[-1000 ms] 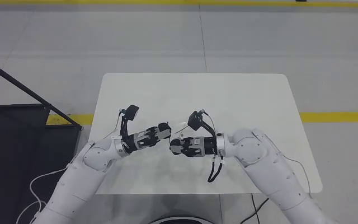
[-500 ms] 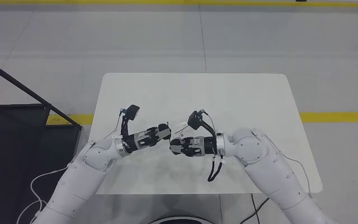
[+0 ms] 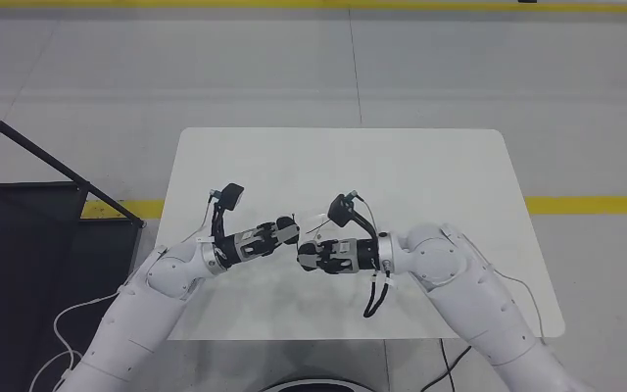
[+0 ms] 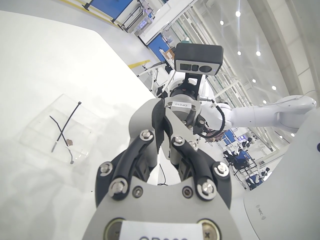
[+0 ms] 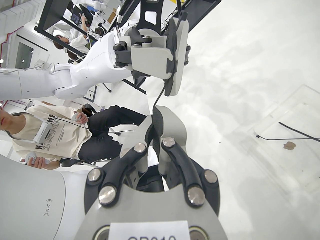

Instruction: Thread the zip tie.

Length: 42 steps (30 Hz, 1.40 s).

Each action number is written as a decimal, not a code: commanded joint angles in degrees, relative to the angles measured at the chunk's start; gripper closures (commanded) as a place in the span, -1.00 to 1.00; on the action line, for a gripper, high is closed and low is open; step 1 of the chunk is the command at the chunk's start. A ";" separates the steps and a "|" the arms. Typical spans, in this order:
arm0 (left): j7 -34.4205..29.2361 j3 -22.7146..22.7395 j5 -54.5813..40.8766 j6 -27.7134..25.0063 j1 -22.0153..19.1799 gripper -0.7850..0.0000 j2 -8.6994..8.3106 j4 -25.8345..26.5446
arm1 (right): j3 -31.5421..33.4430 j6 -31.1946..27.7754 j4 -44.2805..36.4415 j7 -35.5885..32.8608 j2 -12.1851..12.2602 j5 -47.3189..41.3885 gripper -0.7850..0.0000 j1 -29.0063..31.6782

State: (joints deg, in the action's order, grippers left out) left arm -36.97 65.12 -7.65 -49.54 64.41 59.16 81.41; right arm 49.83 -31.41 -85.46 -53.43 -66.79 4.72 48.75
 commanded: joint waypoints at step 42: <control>-0.12 0.32 -0.08 -0.13 -0.24 1.00 0.25 -0.54 | -0.43 0.36 0.46 -0.10 -0.14 -0.41 0.25 -0.59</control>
State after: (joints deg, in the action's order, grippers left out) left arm -37.12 65.36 -7.83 -49.70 64.19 59.42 80.89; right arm 49.35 -30.99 -85.05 -53.64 -66.92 4.45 48.17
